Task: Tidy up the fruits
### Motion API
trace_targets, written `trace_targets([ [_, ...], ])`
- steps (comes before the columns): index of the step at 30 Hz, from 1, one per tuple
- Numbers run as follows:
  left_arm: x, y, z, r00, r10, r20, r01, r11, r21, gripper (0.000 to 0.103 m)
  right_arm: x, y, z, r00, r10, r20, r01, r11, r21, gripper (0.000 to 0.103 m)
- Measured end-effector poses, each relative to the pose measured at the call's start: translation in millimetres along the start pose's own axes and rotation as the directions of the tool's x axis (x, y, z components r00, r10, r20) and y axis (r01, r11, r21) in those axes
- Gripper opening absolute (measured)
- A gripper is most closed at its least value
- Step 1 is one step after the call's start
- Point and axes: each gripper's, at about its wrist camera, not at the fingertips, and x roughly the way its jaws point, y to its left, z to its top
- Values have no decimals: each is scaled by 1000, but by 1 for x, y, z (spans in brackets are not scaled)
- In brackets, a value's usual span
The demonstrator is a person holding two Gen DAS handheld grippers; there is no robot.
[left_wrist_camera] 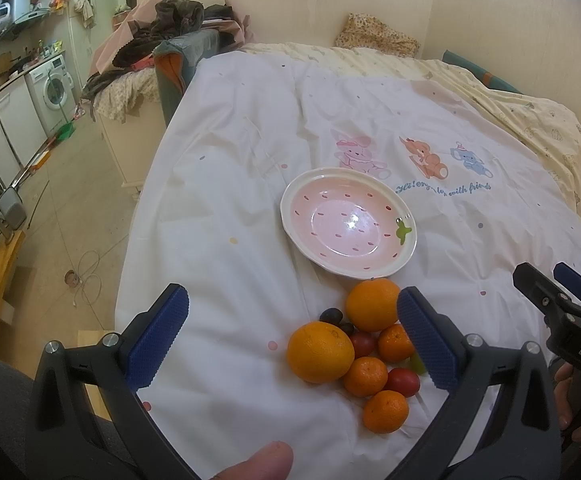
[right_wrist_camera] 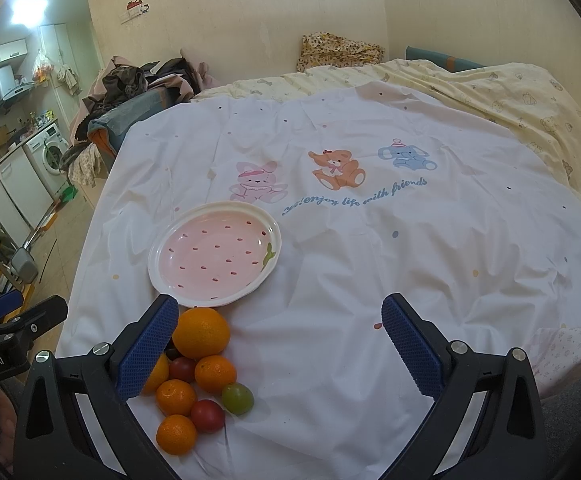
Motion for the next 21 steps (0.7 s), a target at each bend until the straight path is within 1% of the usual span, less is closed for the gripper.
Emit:
trace_targets([
  [21,1,-4,-1,1000,1,-1,-1,1000,3,103,-2,-2,1,1000,5,1,-5,1000,4,103],
])
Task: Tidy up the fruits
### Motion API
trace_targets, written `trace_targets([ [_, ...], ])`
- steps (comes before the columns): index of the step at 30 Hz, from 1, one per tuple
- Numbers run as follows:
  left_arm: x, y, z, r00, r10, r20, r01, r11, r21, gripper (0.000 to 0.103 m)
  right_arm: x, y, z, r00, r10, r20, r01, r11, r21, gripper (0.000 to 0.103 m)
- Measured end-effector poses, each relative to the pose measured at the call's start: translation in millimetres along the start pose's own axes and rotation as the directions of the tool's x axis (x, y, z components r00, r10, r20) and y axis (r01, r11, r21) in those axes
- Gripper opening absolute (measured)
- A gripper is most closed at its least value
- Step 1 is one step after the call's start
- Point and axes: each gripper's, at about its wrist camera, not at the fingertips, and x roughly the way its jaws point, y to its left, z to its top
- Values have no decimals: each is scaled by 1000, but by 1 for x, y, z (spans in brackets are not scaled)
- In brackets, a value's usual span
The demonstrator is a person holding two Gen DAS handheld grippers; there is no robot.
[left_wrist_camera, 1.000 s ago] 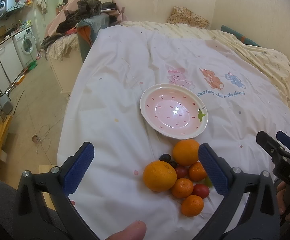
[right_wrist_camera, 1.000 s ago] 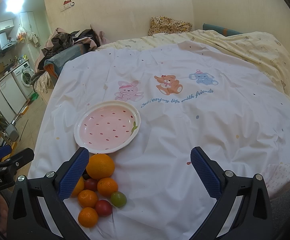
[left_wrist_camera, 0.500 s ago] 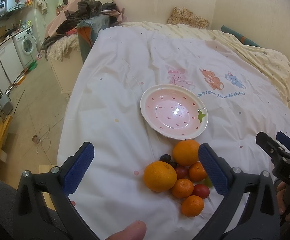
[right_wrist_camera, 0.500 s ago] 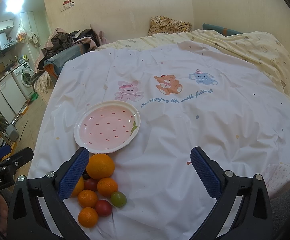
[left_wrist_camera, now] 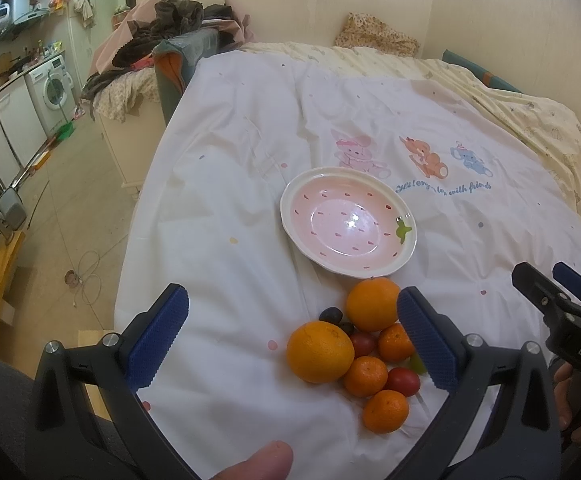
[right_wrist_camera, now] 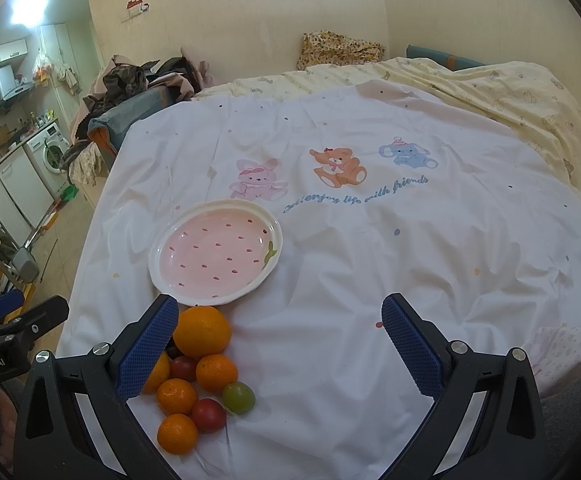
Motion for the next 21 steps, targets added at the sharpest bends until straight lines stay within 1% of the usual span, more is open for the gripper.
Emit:
trace_targets([
  [9,1,0,0,1000,1,-1,-1,1000,-4,103,7,4,-6,1000,-6,-9,5,1000,-3,103],
  [14,3,1,-1,1000,4,-24,-4,1000,-15,103,8,0,-5,1000,3,-19,-3,1000,20,103],
  [16,5,2,0,999,9,-47,-9,1000,-8,103,9,-2,-5,1000,5,-28,-4,1000,31,103],
  [19,13,8,4,992,23,-126,-24,1000,-6,103,11,-6,-4,999,1,-43,1,999,49,103],
  [20,18,10,6,987,27,-160,-28,1000,-4,103,10,-9,-4,999,0,-48,3,998,58,103],
  [21,23,13,7,978,26,-208,-27,1000,0,103,9,-11,-4,999,-1,-53,4,998,65,103],
])
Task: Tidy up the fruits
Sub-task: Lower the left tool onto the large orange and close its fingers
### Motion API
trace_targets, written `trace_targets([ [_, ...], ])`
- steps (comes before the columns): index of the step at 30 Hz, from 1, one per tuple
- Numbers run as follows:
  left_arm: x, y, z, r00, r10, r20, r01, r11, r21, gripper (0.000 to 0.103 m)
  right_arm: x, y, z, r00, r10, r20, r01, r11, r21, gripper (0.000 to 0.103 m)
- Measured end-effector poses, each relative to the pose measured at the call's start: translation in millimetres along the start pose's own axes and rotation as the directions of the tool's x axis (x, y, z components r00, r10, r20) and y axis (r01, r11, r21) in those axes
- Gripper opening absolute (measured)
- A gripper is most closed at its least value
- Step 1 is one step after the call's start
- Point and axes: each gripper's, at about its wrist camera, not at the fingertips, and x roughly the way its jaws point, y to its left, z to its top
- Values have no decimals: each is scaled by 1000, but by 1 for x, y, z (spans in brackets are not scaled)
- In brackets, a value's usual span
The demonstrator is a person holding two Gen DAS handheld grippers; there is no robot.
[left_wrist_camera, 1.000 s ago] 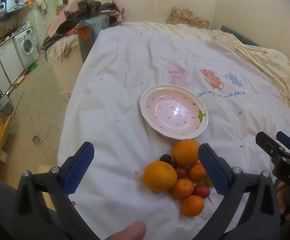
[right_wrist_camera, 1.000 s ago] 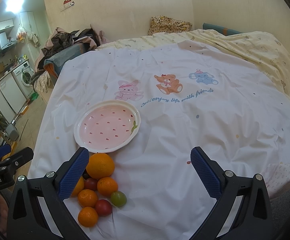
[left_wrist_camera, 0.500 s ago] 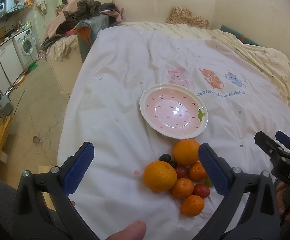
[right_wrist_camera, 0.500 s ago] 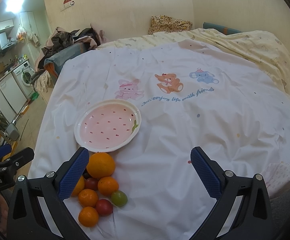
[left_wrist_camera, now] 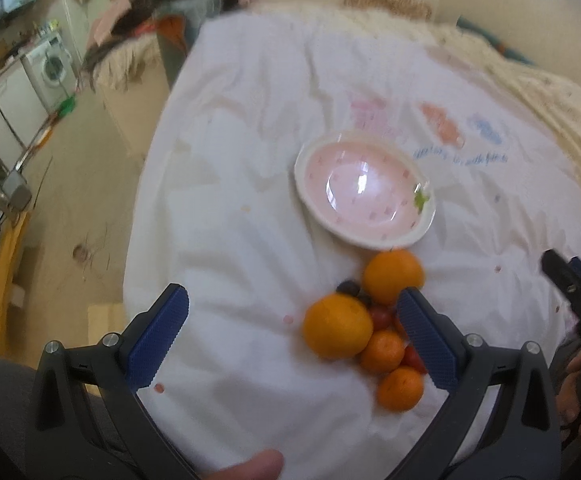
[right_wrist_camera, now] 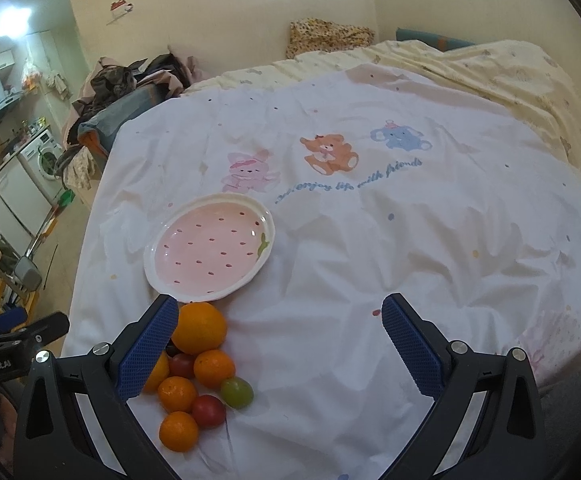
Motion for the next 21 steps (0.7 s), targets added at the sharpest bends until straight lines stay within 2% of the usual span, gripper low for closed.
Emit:
trace_targets([
  [2,12,3,3,995,-12,-96,15,1000,27,103,0,-7,0,1000,0,-16,1,1000,28,103],
  [4,24,1,4,983,-14,-182,28,997,71,103,2,-14,0,999,5,-39,-3,998,59,103],
  [6,39,-4,4,960,-16,-281,54,990,130,103,4,-17,-1,998,4,-56,1,997,77,103],
  [8,51,-10,4,941,-28,-339,85,984,154,102,6,-19,0,998,4,-68,3,996,92,103],
  [14,82,-27,4,906,-57,-419,110,988,105,94,9,-25,1,997,-2,-83,11,993,116,103],
  [17,106,-34,-1,887,-35,-460,89,991,96,93,10,-28,0,996,-16,-86,27,993,119,103],
  [21,125,-27,-4,861,-61,-506,78,997,13,82,10,-27,0,996,-23,-89,33,993,114,103],
])
